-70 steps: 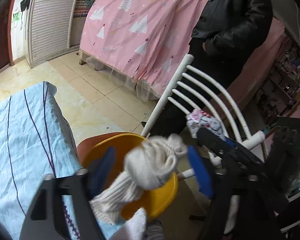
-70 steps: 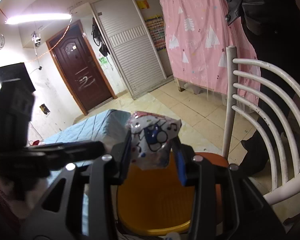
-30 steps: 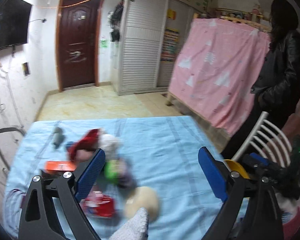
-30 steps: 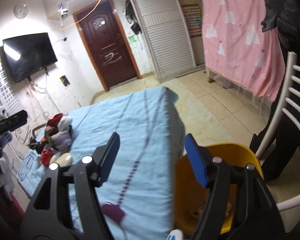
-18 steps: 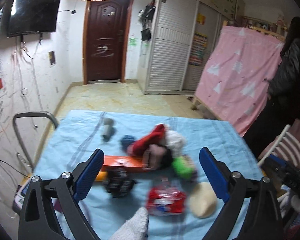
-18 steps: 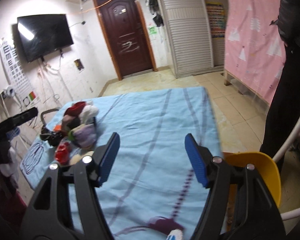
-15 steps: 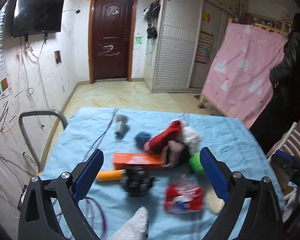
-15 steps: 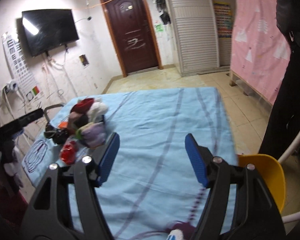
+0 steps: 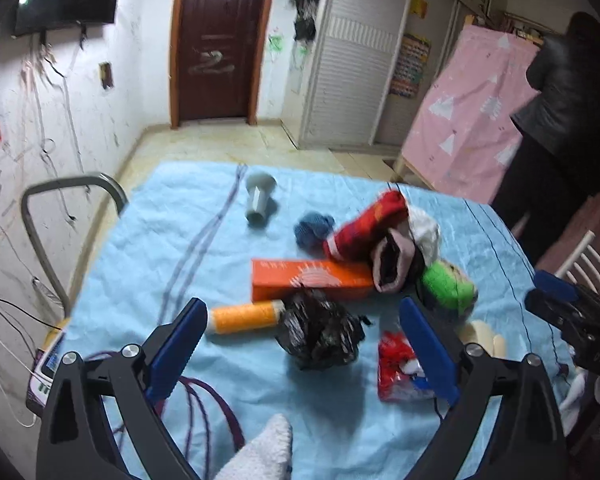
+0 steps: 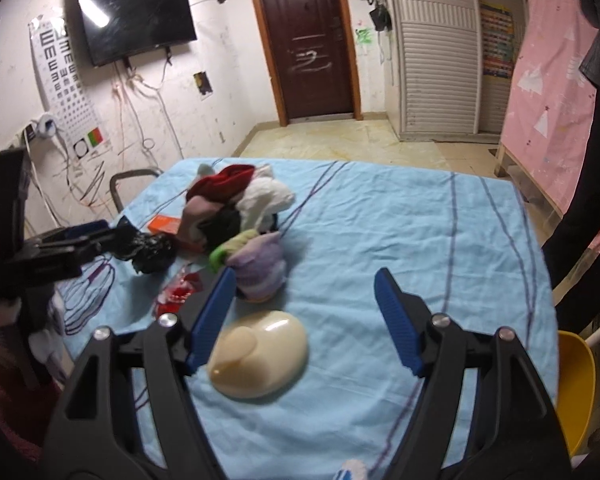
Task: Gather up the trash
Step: 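Return both open tools to the bed clutter, then grasp the black plastic bag with the left tool while the right tool grasps the green-and-lilac socks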
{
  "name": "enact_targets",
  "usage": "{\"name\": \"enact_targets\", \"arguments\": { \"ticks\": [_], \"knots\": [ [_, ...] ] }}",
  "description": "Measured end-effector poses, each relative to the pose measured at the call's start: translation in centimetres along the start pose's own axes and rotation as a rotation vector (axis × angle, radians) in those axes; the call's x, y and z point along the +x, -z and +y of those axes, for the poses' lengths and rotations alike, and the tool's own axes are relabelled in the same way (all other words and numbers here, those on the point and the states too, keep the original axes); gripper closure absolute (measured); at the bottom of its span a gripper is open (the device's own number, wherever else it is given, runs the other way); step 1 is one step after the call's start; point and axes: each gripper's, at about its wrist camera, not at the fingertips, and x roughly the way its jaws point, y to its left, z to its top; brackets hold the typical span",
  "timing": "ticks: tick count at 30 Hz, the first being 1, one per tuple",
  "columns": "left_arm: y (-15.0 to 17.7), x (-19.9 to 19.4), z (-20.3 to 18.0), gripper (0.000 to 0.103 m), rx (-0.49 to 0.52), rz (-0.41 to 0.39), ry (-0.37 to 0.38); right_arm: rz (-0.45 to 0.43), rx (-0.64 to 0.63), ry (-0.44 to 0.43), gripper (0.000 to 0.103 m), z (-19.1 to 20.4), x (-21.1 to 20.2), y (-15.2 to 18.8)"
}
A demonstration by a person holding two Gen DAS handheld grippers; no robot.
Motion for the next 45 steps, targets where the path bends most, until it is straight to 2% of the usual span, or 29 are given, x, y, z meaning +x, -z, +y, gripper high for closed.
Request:
{"name": "enact_targets", "arguments": {
  "ticks": [2, 5, 7, 8, 12, 14, 18, 29, 33, 34, 35, 37, 39, 45],
  "knots": [
    [0.3, 0.4, -0.3, 0.016, 0.016, 0.013, 0.000, 0.008, -0.017, -0.013, 0.029, 0.7, 0.5, -0.1],
    [0.6, 0.9, -0.7, 0.027, 0.029, 0.034, 0.020, 0.019, -0.039, -0.030, 0.027, 1.6, 1.3, -0.2],
    [0.8, 1.5, -0.8, 0.045, 0.030, 0.050, 0.026, 0.026, -0.050, -0.039, 0.027, 2.0, 1.8, -0.3],
    [0.9, 1.9, -0.8, 0.048, 0.028, 0.062, 0.032, 0.031, -0.060, -0.046, 0.027, 2.4, 2.1, -0.5],
    [1.3, 3.0, -0.8, 0.075, 0.023, 0.084, 0.064, 0.044, -0.086, -0.066, 0.026, 3.3, 2.8, -0.8],
    [1.4, 3.3, -0.7, 0.080, 0.020, 0.085, 0.092, 0.055, -0.093, -0.075, 0.024, 3.7, 3.5, -1.0],
    [1.2, 3.0, -0.1, 0.083, -0.010, 0.076, 0.147, 0.077, -0.099, -0.084, 0.023, 4.2, 4.7, -1.1],
    [0.0, -0.5, 1.1, 0.083, -0.039, -0.027, 0.152, 0.140, -0.093, -0.048, 0.023, 4.6, 7.2, -1.8],
    [-0.3, -1.7, 0.9, 0.083, -0.029, -0.064, 0.144, 0.165, -0.085, -0.025, 0.043, 4.5, 7.9, -1.6],
    [-0.3, -1.9, 0.9, 0.083, -0.026, -0.070, 0.143, 0.171, -0.080, -0.023, 0.052, 4.4, 8.0, -1.6],
    [-0.4, -2.2, 0.8, 0.083, -0.023, -0.076, 0.142, 0.180, -0.071, -0.021, 0.058, 4.2, 8.3, -1.5],
    [-0.4, -2.6, 0.7, 0.083, -0.019, -0.083, 0.146, 0.182, -0.062, -0.017, 0.077, 3.9, 8.3, -1.4],
    [-0.3, -3.0, 0.5, 0.083, -0.009, -0.094, 0.137, 0.167, -0.053, -0.006, 0.081, 3.6, 8.0, -1.4],
    [-0.2, -4.1, 0.1, 0.083, 0.003, -0.122, 0.139, 0.095, -0.024, -0.001, 0.081, 2.6, 4.9, -1.3]
  ]
}}
